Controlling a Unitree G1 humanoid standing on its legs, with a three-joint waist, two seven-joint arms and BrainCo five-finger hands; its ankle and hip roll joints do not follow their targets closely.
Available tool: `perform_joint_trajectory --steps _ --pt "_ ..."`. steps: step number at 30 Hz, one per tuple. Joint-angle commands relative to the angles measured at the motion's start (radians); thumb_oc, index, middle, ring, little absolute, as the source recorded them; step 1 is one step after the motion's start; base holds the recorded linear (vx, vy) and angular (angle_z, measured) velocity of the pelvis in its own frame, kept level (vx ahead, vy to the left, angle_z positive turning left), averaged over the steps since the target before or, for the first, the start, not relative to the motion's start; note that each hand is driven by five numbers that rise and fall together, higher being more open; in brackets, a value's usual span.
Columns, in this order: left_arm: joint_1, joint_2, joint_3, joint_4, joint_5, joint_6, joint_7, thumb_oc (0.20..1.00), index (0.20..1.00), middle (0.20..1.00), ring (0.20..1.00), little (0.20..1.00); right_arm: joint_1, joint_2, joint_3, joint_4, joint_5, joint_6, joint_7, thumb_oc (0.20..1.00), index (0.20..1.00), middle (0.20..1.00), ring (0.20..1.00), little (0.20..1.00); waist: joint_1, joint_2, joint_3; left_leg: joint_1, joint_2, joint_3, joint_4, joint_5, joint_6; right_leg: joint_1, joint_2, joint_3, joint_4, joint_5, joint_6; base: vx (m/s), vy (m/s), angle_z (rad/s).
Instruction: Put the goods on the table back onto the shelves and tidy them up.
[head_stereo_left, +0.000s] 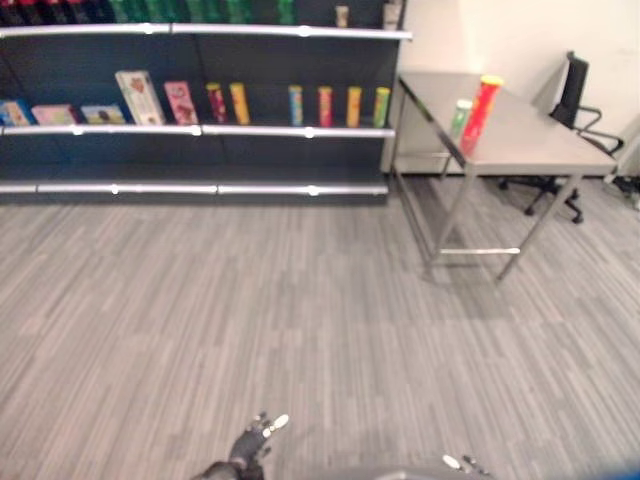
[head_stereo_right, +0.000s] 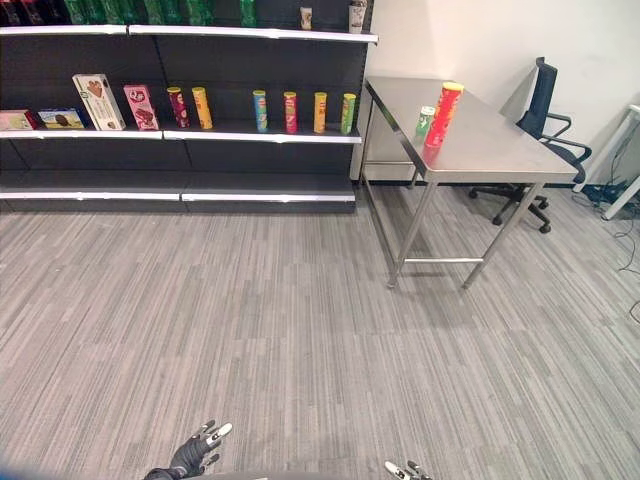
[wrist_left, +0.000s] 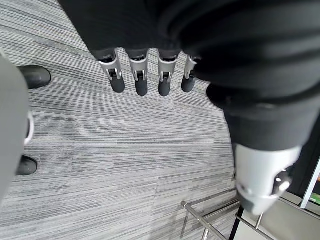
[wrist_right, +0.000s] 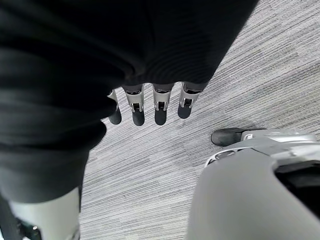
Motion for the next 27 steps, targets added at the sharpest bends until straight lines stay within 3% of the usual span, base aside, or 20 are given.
perform_joint_trajectory --steps 1,9,27 --pt "-0.055 -0.016 -0.03 -0.003 0.024 -0.049 -0.012 1.0 1.0 1.0 1.0 1.0 -0.07 -0.017 -0.03 0.034 0.003 -0.033 0.0 1.0 1.0 1.0 1.0 1.0 -0.007 0.011 0.004 0.019 0.011 -0.021 -0.003 0.039 -0.057 0.012 -0.014 -0.042 0.0 0.052 0.059 0.0 0.0 0.0" --pt "-0.066 -0.018 -0.039 0.018 0.062 -0.054 0.054 1.0 1.0 1.0 1.0 1.0 -0.063 -0.018 -0.019 0.024 -0.006 -0.046 -0.012 1.0 1.0 1.0 1.0 1.0 -0.016 0.017 0.008 0.023 0.012 -0.015 -0.003 0.038 -0.058 0.011 -0.011 -0.035 0.0 0.053 0.055 0.0 0.0 0.0" --pt "-0.068 -0.022 -0.051 0.043 0.088 -0.041 0.092 1.0 1.0 1.0 1.0 1.0 -0.078 -0.047 -0.009 0.01 -0.019 -0.055 -0.021 1.0 1.0 1.0 1.0 1.0 -0.019 0.024 0.012 0.027 0.014 -0.017 -0.003 0.044 -0.063 0.014 0.003 -0.031 0.0 0.044 0.047 0.0 -0.002 0.0"
